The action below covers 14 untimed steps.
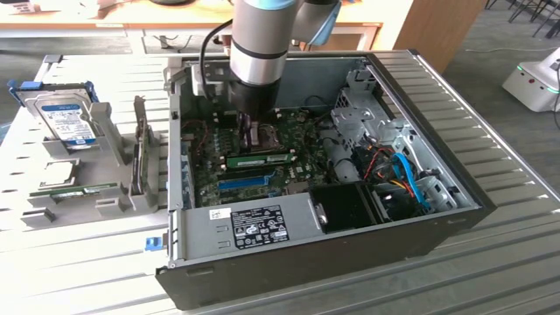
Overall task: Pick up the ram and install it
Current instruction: 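Press down the ram until it locks into place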
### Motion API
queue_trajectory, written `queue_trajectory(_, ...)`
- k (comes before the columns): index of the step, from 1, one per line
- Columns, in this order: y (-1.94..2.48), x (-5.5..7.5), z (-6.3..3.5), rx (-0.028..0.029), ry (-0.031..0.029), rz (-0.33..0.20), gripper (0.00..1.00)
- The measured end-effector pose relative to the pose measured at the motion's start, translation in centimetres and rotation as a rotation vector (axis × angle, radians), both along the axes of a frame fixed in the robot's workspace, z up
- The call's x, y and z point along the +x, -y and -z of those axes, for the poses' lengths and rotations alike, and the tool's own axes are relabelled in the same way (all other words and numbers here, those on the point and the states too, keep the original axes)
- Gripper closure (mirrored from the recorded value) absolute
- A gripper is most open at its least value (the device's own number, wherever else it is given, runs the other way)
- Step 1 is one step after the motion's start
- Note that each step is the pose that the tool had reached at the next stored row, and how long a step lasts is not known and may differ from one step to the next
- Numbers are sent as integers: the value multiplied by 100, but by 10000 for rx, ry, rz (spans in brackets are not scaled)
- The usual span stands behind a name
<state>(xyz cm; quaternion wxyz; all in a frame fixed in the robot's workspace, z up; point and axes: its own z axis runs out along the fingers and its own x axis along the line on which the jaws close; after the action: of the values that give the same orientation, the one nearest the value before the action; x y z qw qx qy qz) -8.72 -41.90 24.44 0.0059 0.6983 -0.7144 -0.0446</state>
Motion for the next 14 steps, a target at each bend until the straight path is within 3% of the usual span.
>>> queue_trajectory(14, 13, 0, 100, 0, 0, 0, 89)
